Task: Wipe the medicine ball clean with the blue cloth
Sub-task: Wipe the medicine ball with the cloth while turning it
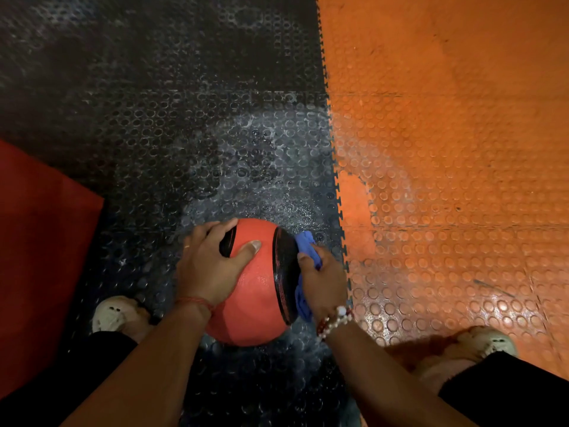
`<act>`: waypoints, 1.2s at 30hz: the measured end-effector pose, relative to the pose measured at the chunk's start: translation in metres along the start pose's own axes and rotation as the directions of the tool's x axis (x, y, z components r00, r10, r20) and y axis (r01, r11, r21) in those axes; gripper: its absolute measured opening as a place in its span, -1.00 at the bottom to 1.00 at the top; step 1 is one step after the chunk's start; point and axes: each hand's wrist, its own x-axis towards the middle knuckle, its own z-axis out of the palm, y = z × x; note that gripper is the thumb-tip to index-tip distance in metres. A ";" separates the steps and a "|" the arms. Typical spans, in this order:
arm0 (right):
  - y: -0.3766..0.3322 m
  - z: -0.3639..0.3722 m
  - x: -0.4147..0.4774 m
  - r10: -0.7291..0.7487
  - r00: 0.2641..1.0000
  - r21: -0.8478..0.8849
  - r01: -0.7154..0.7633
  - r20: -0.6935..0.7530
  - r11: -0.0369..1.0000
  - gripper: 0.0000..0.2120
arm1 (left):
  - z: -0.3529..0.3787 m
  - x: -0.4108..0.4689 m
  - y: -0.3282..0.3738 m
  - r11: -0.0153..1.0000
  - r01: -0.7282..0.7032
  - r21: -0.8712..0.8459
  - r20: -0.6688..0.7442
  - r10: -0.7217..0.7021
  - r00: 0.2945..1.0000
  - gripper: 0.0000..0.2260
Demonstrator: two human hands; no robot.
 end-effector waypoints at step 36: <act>0.007 0.011 0.031 0.217 0.961 -0.047 -0.212 0.170 0.976 -0.77 | -0.018 0.037 -0.027 0.975 0.180 -0.131 -0.221 -0.205 0.953 -0.45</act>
